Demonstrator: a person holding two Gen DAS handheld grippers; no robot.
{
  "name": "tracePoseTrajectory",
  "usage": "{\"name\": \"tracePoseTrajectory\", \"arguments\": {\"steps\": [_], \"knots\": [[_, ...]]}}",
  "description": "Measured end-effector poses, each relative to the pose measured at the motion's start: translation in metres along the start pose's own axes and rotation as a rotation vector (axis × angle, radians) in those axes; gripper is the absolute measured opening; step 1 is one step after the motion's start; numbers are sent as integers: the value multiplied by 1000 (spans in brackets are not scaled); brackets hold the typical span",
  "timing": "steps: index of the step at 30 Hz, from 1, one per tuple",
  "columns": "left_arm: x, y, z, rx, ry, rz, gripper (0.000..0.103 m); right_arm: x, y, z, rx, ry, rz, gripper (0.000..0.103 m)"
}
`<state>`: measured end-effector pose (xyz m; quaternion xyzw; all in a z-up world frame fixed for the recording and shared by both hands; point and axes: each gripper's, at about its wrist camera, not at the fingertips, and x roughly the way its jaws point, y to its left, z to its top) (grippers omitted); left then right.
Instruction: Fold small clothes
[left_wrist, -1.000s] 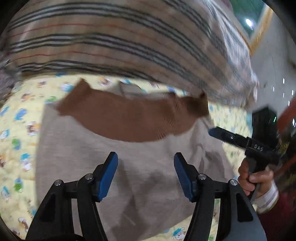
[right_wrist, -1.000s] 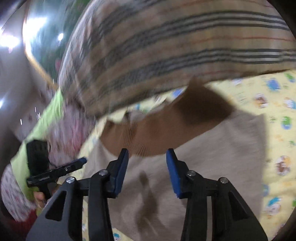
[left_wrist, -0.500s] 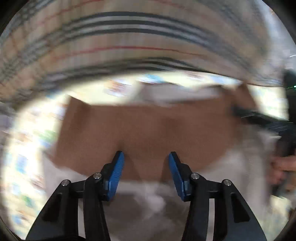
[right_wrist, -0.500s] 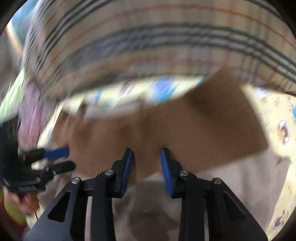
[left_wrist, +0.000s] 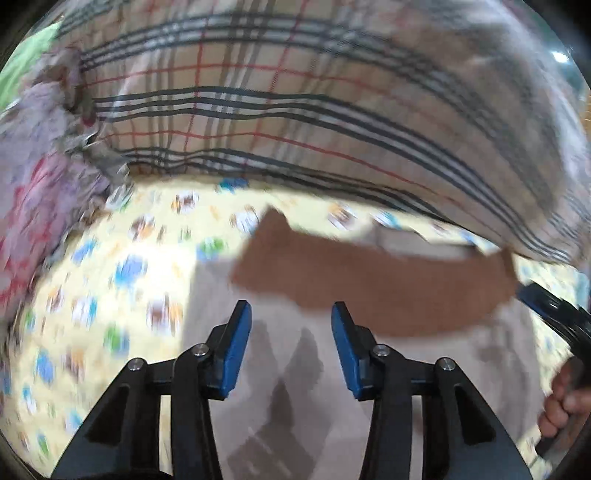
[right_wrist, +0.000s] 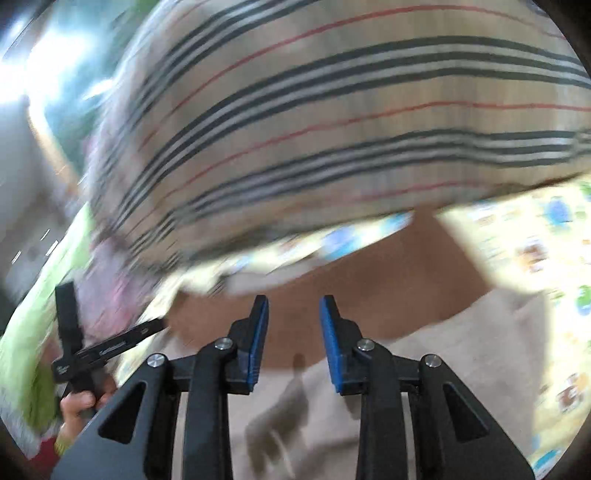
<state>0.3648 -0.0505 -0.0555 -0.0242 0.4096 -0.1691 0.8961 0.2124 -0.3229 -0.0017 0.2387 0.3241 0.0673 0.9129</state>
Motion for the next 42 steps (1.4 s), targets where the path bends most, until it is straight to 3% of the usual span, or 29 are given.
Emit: {"name": "tracePoseTrajectory", "arguments": {"steps": [3,5,6,8,10,12,13,15,18,19,20,22,24,27,29,31,32,36,37,38,40,42], "knots": [[-26,-3,-40,-14,1,-45,58,17,35,-17,-102,160,154,31],[-32,4,-61,-37,19,-58,58,44,52,-33,-145,339,267,31],[-24,9,-65,-44,47,-37,58,56,55,-38,-174,398,261,31],[-14,21,-79,-70,96,37,57,85,58,-46,-263,453,91,30],[-14,38,-86,-103,86,29,59,105,45,-36,-215,422,31,26],[-18,47,-86,-110,73,94,61,123,31,-13,-148,327,-59,15],[-19,57,-89,-127,80,137,71,128,27,-1,-134,253,-104,15],[-20,78,-95,-179,75,197,76,129,17,17,-91,150,-189,15],[-31,98,-96,-255,79,124,70,98,9,25,12,3,-289,19],[-38,95,-93,-246,65,123,65,85,8,23,39,-34,-268,20],[-43,90,-90,-230,63,124,65,63,10,18,56,-62,-178,21],[-58,69,-78,-199,23,41,65,28,17,-1,29,-55,-82,38],[-64,44,-68,-166,8,-39,67,-6,16,-28,13,-56,-74,54],[-48,0,-52,-104,12,-117,67,-40,-4,-67,58,-10,-34,56],[-28,-22,-46,-69,31,-137,67,-39,-12,-81,82,39,-48,56],[-4,-29,-44,-42,70,-73,67,-40,-26,-93,92,76,-138,56],[9,-24,-40,-32,77,8,63,-43,-35,-96,100,79,-200,55],[19,18,-34,-37,66,135,63,-80,-85,-99,154,18,-398,55],[17,28,-33,-44,69,138,63,-87,-95,-99,183,11,-399,55],[15,37,-33,-54,73,143,70,-93,-107,-100,224,-1,-356,55],[1,60,-37,-108,67,228,72,-104,-116,-103,279,-7,-370,55],[-19,78,-46,-188,65,163,72,-115,-110,-106,289,-42,-349,55]]}}
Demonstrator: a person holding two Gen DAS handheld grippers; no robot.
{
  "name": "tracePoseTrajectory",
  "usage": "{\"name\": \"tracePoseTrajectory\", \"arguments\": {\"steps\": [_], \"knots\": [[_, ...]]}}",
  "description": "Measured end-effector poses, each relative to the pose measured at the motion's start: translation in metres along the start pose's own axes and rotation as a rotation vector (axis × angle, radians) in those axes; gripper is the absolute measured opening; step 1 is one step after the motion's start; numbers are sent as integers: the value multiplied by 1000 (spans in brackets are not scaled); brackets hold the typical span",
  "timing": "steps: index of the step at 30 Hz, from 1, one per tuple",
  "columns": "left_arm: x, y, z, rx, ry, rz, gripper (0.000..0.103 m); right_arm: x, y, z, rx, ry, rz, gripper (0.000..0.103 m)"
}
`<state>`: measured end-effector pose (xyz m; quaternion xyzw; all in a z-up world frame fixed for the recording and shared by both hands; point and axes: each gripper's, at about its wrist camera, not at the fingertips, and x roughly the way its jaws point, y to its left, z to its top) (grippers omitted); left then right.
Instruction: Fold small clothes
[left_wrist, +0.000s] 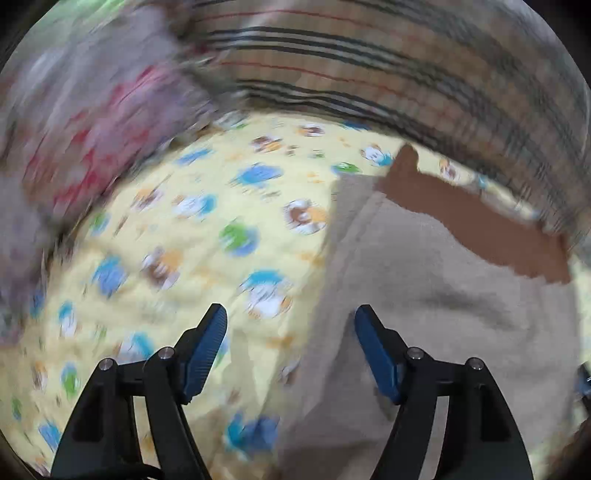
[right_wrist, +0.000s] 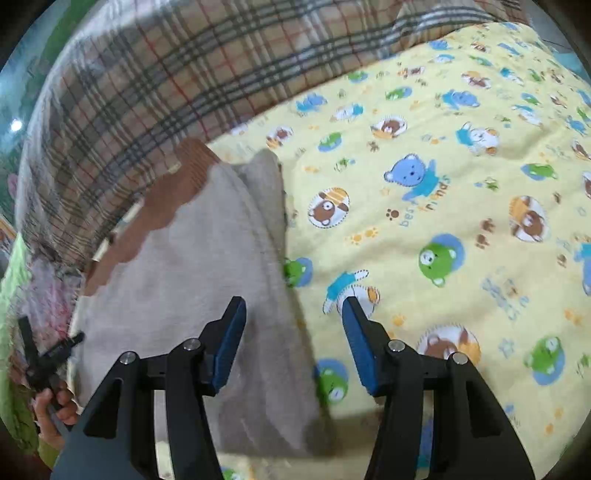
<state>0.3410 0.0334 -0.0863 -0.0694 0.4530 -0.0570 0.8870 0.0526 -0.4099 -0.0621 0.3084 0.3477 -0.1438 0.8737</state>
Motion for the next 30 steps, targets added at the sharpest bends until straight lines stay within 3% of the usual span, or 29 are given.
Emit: {"name": "tracePoseTrajectory", "arguments": {"steps": [1,7,10,15,21,24,25,30], "knots": [[-11,12,-7,-51,9,-43,72,-10,1,-3,11,-24,28,55],[-53,47,-71,-285,82,-111,81,-47,41,-29,-53,-86,177,58],[-55,50,-115,-418,152,-217,81,-46,57,-43,-50,-68,232,60],[-52,30,-124,-466,93,-194,87,-39,65,-62,-26,-21,260,60],[-30,1,-100,-403,1,-115,87,-37,65,-70,-18,-2,259,60],[-21,-5,-91,-396,-34,-146,86,-38,62,-69,-11,-2,254,60],[-18,-5,-88,-392,-43,-162,83,-37,61,-68,-11,0,251,60],[-6,-4,-78,-361,-38,-259,42,-37,53,-62,5,-1,232,60]]}}
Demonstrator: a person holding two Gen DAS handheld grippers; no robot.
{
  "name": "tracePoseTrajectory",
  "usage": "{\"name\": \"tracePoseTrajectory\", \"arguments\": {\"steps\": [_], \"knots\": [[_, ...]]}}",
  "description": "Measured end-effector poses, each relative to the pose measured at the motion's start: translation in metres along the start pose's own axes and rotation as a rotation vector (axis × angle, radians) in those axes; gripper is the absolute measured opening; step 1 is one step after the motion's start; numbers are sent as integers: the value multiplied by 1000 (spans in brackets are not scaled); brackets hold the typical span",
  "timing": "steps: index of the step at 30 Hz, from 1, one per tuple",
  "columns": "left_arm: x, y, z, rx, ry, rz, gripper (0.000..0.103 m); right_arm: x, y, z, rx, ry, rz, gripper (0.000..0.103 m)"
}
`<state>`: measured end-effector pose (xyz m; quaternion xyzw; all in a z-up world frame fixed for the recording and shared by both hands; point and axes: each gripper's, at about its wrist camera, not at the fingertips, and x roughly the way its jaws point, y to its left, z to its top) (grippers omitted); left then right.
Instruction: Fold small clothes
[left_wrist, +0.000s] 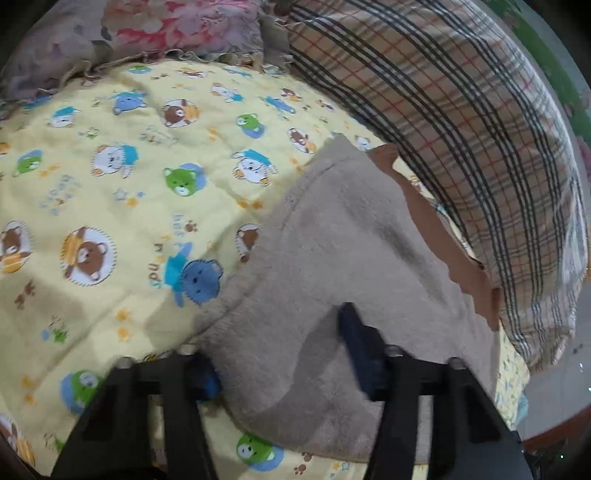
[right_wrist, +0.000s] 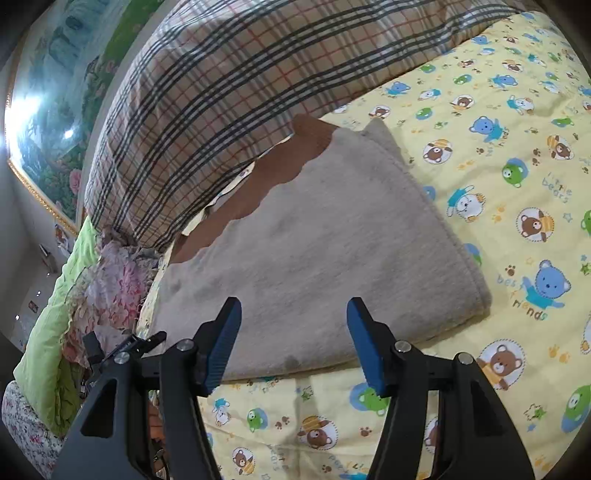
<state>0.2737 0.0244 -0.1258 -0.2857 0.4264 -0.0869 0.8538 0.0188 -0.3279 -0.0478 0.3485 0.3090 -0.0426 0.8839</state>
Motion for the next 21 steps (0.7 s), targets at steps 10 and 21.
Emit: {"name": "tracePoseTrajectory", "arguments": {"steps": [10,21], "knots": [[-30,-74,1,241,-45,-158,15,-5,7,19,-16,8,98,60],[32,-166,-76,555,162,-282,16,59,6,91,57,204,384,66]]}}
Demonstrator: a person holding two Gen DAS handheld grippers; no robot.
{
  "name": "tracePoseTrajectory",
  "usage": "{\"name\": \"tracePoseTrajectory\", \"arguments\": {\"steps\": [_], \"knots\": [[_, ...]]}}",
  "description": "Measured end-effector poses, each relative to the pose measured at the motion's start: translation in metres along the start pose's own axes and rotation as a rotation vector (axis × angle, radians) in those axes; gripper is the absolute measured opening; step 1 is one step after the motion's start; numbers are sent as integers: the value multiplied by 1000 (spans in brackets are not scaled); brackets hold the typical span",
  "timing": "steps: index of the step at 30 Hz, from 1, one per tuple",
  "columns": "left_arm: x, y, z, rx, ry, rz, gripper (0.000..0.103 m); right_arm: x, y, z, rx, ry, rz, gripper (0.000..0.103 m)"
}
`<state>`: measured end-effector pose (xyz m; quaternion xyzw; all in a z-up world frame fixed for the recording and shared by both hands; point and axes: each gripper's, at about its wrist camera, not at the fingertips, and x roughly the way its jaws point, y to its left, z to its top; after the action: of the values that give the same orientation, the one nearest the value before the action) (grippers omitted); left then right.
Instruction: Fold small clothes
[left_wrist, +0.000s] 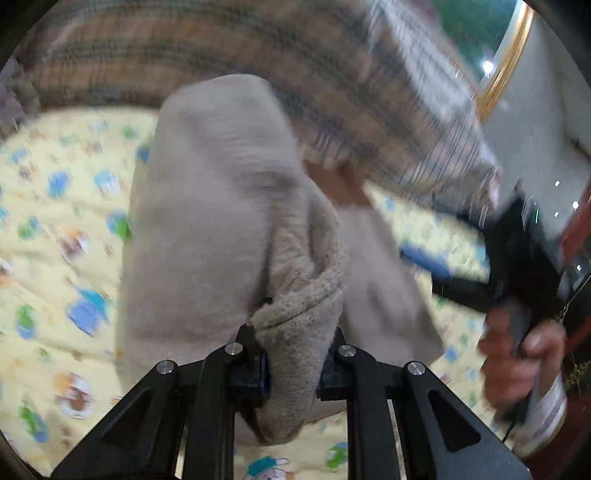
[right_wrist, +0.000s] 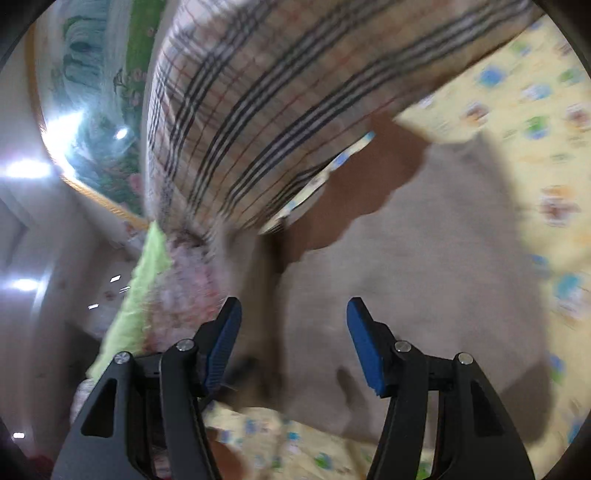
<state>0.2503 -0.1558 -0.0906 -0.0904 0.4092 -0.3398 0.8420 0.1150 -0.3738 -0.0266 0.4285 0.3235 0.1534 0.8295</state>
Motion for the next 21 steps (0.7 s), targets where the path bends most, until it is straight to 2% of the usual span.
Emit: {"name": "tracePoseTrajectory", "arguments": {"steps": [1,2,5,9,13,14,15,16,18,21], "knots": [[5,1,-2,8,8,1,16,15,-1,7,6,35,-6,75],[6,1,-3,16,2,3,16,23,-1,11,0,53,-25,77],[4,1,0,30,-4,0,16,61,3,23,-39,116,-54,77],[1,5,-1,27,4,-10,16,105,23,33,-102,149,-22,77],[-1,0,-4,42,4,8,17,145,46,37,-150,206,-27,71],[-3,0,-6,46,2,11,17,152,46,39,-152,219,-47,64],[-5,-1,-7,48,-2,19,17,160,46,38,-155,230,-72,35],[-6,-1,-7,46,-3,20,17,164,46,37,-157,238,-76,22],[-7,-4,-5,43,0,8,17,157,42,36,-133,206,-43,17],[-10,-17,-4,55,6,-17,17,134,44,35,-145,157,-19,16]]}}
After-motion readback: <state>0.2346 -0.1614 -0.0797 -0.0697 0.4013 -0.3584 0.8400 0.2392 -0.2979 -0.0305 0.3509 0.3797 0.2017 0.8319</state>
